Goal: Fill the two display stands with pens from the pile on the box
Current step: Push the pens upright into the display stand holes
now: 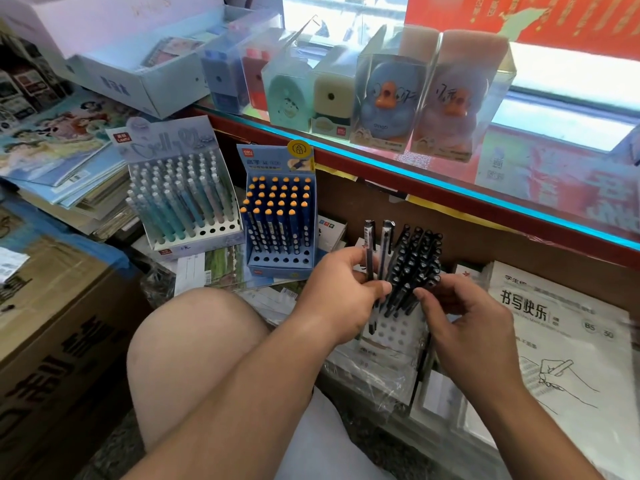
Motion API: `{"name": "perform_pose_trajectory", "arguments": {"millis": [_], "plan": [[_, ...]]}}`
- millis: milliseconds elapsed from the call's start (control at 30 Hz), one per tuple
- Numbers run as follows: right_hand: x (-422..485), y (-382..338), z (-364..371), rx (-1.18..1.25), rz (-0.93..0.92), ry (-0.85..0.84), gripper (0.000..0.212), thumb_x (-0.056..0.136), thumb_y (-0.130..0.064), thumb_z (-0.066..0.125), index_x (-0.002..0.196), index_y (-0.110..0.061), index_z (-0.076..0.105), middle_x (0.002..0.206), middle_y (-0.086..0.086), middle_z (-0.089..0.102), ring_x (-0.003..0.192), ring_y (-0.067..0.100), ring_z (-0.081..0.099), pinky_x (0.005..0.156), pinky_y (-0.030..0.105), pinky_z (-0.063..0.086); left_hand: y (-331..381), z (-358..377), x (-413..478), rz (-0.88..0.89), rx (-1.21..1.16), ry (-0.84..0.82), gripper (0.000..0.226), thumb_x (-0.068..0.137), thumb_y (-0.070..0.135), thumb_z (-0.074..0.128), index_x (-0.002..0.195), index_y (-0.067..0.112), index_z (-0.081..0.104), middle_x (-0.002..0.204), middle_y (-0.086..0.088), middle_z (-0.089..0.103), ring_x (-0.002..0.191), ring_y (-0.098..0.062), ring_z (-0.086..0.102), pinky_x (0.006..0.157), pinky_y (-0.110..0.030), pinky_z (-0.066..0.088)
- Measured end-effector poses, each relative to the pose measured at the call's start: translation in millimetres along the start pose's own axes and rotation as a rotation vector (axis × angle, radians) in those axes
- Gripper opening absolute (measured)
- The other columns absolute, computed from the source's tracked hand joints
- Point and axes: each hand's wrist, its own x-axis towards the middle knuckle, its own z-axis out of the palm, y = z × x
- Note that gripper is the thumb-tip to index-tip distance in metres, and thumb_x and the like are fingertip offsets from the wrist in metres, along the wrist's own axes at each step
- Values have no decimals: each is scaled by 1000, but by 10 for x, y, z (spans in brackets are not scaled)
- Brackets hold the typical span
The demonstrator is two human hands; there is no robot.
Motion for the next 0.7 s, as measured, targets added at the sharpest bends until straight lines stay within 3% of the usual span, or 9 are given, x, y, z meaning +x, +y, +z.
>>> {"name": "perform_pose_trajectory", "arguments": {"millis": [367,500,600,700], "plan": [[-4,-11,-16,-4,34,-2,18,89,-22,77,90,-35,65,80,-24,64,85,-8,63,73,3,46,-23,0,20,16,11,25,16,93,16,73,97,30,67,91,4,78,91,-18,75,92,-49,59],[3,-44,-7,-74,65,-19,16,86,-27,78,88,-35,65,75,-26,61,72,-5,63,61,7,44,-16,6,9,19,23,22,15,93,16,73,98,29,67,91,3,78,91,-18,74,91,-49,59],[-5,0,64,-212,79,-96,9,85,-32,79,87,-25,74,73,-18,63,68,2,60,61,28,53,10,7,-3,47,48,26,13,93,16,73,95,27,67,92,3,76,90,-17,72,89,-48,60],[-7,41,111,-292,96,-122,15,86,-37,78,92,-24,78,77,-13,67,71,10,62,64,35,55,39,1,-24,68,78,28,13,93,16,73,92,27,68,89,2,71,89,-20,71,85,-48,61]]}}
